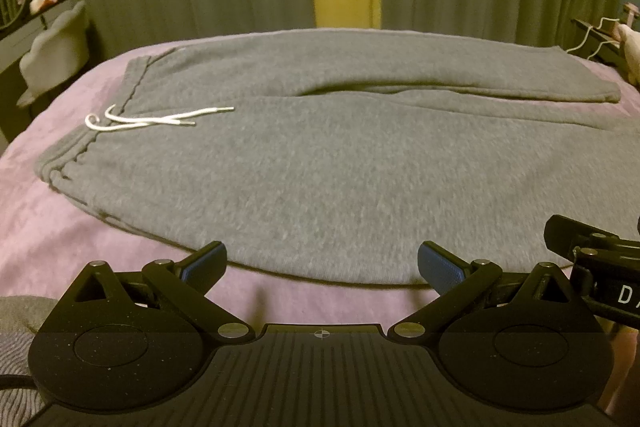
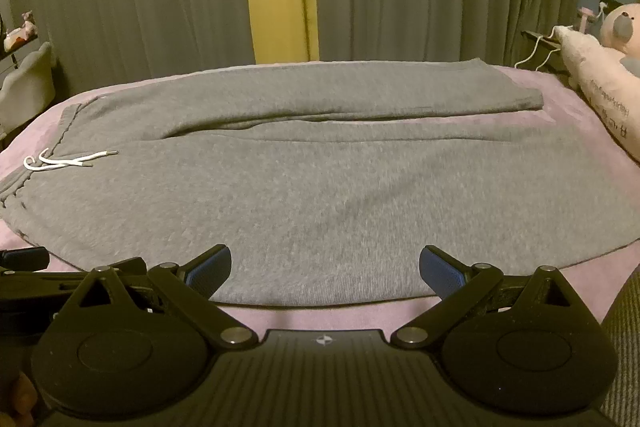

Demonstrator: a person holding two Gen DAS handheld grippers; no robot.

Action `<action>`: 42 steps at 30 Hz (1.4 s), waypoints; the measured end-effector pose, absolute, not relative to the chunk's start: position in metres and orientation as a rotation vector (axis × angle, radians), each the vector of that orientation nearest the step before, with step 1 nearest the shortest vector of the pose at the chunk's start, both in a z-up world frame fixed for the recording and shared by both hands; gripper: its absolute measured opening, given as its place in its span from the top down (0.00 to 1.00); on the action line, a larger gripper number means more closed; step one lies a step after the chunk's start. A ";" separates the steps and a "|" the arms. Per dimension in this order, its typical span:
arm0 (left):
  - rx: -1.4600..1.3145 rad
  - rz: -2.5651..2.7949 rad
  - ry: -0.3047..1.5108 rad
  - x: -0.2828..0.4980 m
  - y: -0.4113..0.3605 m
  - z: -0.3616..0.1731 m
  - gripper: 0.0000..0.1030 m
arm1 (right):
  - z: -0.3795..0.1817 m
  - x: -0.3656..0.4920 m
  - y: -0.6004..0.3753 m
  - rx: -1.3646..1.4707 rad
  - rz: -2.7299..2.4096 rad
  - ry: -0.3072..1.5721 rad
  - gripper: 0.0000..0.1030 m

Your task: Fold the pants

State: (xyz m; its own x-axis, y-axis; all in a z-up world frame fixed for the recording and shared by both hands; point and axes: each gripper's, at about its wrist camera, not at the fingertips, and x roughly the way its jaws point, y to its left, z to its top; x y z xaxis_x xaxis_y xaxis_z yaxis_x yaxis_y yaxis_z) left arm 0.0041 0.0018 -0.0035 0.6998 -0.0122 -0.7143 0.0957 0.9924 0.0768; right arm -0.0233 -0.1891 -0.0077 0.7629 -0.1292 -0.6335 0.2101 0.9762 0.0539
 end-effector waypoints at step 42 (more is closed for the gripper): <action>0.052 0.110 0.866 0.235 -0.008 0.034 0.00 | 0.025 0.129 -0.326 0.234 -0.356 0.674 0.03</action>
State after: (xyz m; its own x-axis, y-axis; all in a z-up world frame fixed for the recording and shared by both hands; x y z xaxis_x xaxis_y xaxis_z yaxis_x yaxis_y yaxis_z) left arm 0.2352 -0.0080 0.0337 0.6426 0.1178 -0.7571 -0.0752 0.9930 0.0907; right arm 0.1293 -0.3256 0.0254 0.7241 -0.2448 -0.6447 0.3946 0.9138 0.0963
